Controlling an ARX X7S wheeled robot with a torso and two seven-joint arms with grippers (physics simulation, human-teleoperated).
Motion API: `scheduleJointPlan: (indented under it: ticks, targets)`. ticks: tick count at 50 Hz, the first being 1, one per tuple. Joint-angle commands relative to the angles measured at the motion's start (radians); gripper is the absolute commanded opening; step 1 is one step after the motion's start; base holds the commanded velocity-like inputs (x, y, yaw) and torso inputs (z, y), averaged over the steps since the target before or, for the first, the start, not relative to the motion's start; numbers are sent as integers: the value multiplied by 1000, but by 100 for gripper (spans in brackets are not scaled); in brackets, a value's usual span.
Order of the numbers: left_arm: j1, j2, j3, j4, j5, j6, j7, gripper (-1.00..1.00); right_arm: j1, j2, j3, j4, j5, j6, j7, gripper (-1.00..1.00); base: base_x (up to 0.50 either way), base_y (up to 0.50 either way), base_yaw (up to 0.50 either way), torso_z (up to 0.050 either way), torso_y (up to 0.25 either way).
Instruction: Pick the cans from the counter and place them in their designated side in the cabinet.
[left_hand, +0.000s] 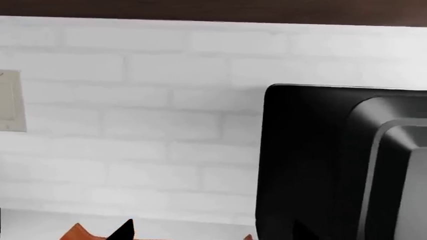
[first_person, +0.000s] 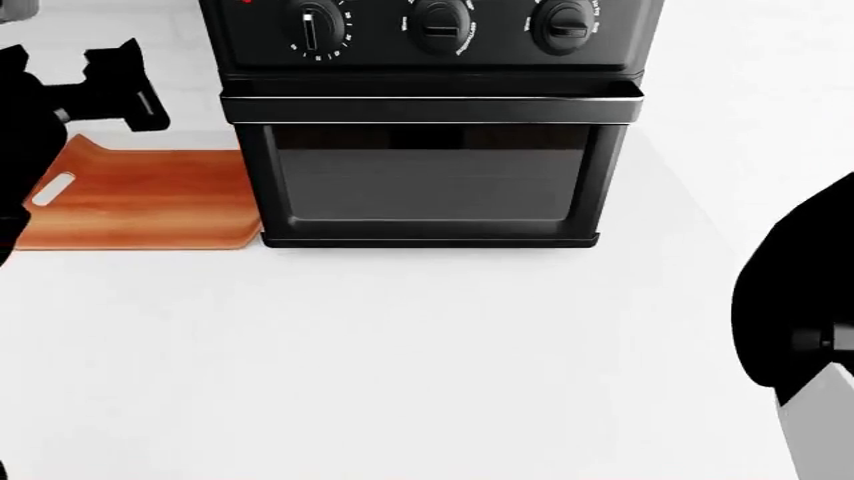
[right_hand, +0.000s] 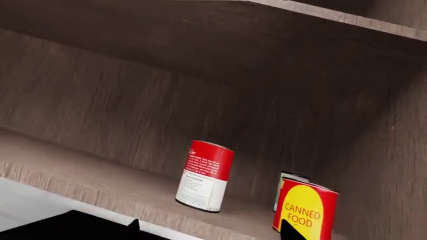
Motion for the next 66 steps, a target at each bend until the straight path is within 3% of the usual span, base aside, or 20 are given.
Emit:
scheduleJointPlan:
  ticks: [1,12,26,33,39,46,66]
  targets:
    - [24,16,-21,52,-41,-13,-2,100,-105,13,13,-172,-34,84,-20,100,0,0,0,0,0]
    - [61,32,-55,109,-90,-27,-6,100,-184,-35,10,-221,-301,85,-209,100,0,0,0,0,0]
    - [132,40,-102,205,-153,-42,-14,100,-295,-65,21,-298,-479,84,-313,100,0,0,0,0,0]
    - [170,53,-112,238,-164,-33,-20,100,-343,-102,24,-309,-766,84,-555,100,0,0,0,0,0]
    - [238,79,-127,281,-144,25,-28,100,-408,-124,33,-335,-860,78,-643,100,0,0,0,0,0]
    - [272,102,-159,303,-169,21,-55,100,-444,-148,37,-336,-1107,78,-866,100,0,0,0,0,0]
    - [314,122,-184,325,-187,31,-84,100,-467,-157,55,-291,-1322,87,-1064,100,0,0,0,0,0]
